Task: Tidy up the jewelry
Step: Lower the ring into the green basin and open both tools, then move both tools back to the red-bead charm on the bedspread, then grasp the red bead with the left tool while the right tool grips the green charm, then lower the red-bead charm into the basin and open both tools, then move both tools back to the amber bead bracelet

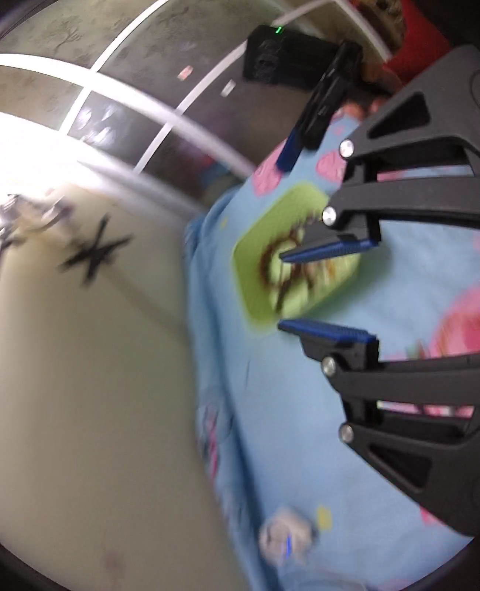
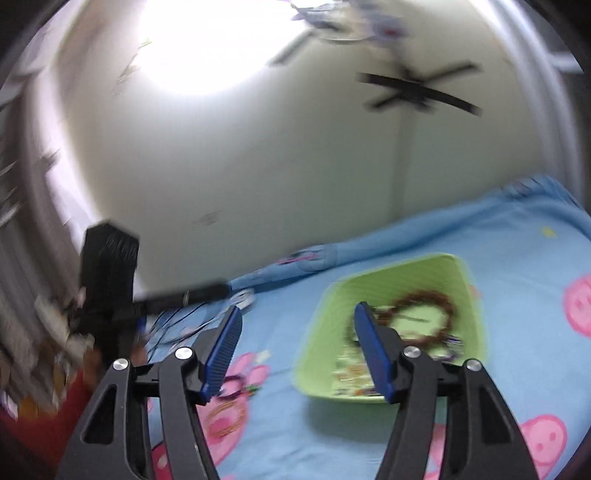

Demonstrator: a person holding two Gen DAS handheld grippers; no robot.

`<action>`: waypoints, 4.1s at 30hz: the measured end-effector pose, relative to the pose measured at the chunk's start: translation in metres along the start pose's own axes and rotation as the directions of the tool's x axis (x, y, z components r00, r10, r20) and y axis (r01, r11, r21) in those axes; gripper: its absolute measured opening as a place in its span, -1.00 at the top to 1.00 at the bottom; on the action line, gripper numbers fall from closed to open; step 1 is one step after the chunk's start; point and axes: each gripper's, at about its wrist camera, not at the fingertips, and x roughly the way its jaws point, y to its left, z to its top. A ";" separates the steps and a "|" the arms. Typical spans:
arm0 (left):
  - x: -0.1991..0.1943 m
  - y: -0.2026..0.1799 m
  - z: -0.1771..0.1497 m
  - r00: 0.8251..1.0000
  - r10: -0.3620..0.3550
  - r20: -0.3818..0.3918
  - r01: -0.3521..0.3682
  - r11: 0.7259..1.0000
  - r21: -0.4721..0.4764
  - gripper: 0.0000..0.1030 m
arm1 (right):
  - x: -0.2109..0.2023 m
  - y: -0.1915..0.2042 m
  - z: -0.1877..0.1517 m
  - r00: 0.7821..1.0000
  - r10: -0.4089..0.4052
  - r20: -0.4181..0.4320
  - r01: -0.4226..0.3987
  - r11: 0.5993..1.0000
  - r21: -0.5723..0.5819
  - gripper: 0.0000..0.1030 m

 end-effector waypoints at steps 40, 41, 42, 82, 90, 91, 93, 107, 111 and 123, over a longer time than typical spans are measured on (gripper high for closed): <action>-0.043 0.060 -0.166 0.971 0.190 -0.145 -0.196 0.980 -0.033 0.66 | 0.114 0.073 -0.096 0.906 -0.125 -0.403 0.032 0.973 -0.231 1.00; -0.048 0.055 -0.171 0.971 0.189 -0.145 -0.196 0.980 -0.030 0.66 | 0.106 0.074 -0.099 0.908 -0.119 -0.402 0.028 0.974 -0.225 1.00; -0.052 0.052 -0.175 0.972 0.186 -0.146 -0.193 0.981 -0.034 0.66 | 0.099 0.075 -0.102 0.909 -0.119 -0.400 0.029 0.974 -0.225 1.00; 0.032 -0.065 -0.120 0.972 -0.099 -0.211 0.120 0.989 0.088 0.67 | -0.016 0.024 -0.071 0.980 -0.172 -0.103 0.156 0.977 -0.148 1.00; 0.097 -0.077 -0.037 0.976 -0.111 -0.185 0.134 0.984 0.118 0.67 | 0.013 -0.039 -0.031 0.966 -0.241 -0.095 0.237 0.970 -0.053 1.00; 0.108 -0.079 -0.033 0.975 -0.104 -0.196 0.128 0.985 0.117 0.67 | 0.015 -0.045 -0.030 0.968 -0.234 -0.088 0.233 0.972 -0.032 1.00; 0.125 -0.082 -0.029 0.972 -0.093 -0.217 0.120 0.986 0.113 0.63 | 0.011 -0.053 -0.029 0.965 -0.257 -0.049 0.258 0.966 0.005 0.83; 0.020 -0.027 -0.006 1.000 -0.016 -0.019 0.016 1.000 0.009 0.25 | -0.020 -0.011 -0.011 0.979 -0.191 0.077 0.193 0.981 -0.018 0.16; -0.029 0.010 -0.035 0.991 0.136 -0.008 -0.136 0.991 -0.011 0.25 | 0.006 0.028 -0.035 0.996 -0.060 -0.065 0.053 0.994 -0.100 0.22; -0.033 0.041 -0.147 0.980 0.105 -0.168 -0.128 0.983 -0.134 0.25 | 0.118 0.073 -0.092 0.905 -0.093 -0.416 0.000 0.976 -0.218 0.89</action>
